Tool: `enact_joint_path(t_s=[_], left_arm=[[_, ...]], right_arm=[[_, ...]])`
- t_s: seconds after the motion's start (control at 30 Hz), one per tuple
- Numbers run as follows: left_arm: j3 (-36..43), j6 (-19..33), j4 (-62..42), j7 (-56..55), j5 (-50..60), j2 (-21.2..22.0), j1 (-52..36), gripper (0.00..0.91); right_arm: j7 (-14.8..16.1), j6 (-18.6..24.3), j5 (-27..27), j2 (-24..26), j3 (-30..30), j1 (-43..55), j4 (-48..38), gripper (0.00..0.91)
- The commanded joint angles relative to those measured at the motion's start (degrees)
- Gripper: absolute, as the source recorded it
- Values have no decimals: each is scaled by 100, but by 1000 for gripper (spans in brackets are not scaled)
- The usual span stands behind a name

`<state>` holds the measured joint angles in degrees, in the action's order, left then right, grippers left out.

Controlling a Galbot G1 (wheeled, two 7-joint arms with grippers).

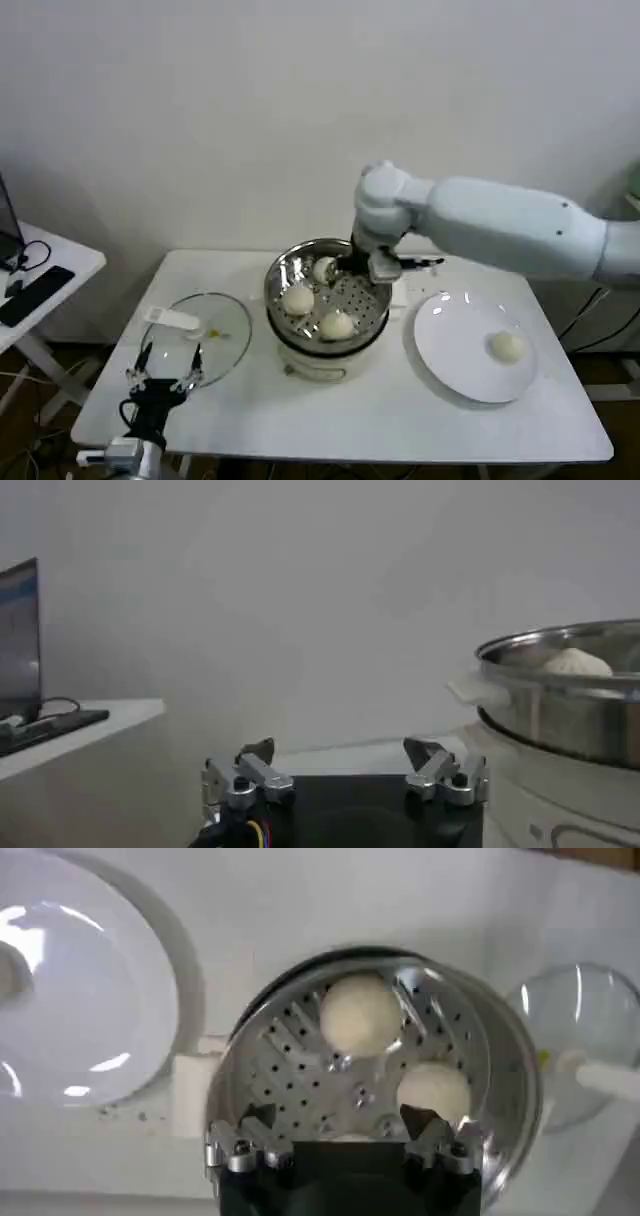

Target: Take steamed baozi put them in steamer then cover it.

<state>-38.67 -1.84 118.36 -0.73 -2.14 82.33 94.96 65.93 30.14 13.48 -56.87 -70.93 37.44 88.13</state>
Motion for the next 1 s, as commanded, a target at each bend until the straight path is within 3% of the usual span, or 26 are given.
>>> enact_joint_path(t_s=[0.03,0.07,0.27,0.4,0.47,0.6,1.0], left_arm=[[92,83,63,98,-174,-80,-84,907],[113,135,64,133,-182,-86,-93,907],[196,234,123,261,-253,-106,-111,907],[206,236,130,285,-231,-119,-106,907],[208,235,123,291,-232,-119,-105,907],[199,232,119,290,-220,-100,-90,907],[93,242,145,286,-155,-17,9,907]], right_arm=[[-80,-2704,-3466,1669,-1668,1687,-214,907],[-108,-2985,-3579,1898,-1743,1681,-241,907],[-254,-3725,-3506,3183,-1506,898,-486,907],[-219,-3778,-3122,3779,-521,-562,-661,907],[-189,-3747,-2598,4017,536,-1538,-785,907],[-227,-3567,-1952,4023,827,-2112,-1120,907],[-182,-3232,-1433,3238,2488,-4019,-2362,907]])
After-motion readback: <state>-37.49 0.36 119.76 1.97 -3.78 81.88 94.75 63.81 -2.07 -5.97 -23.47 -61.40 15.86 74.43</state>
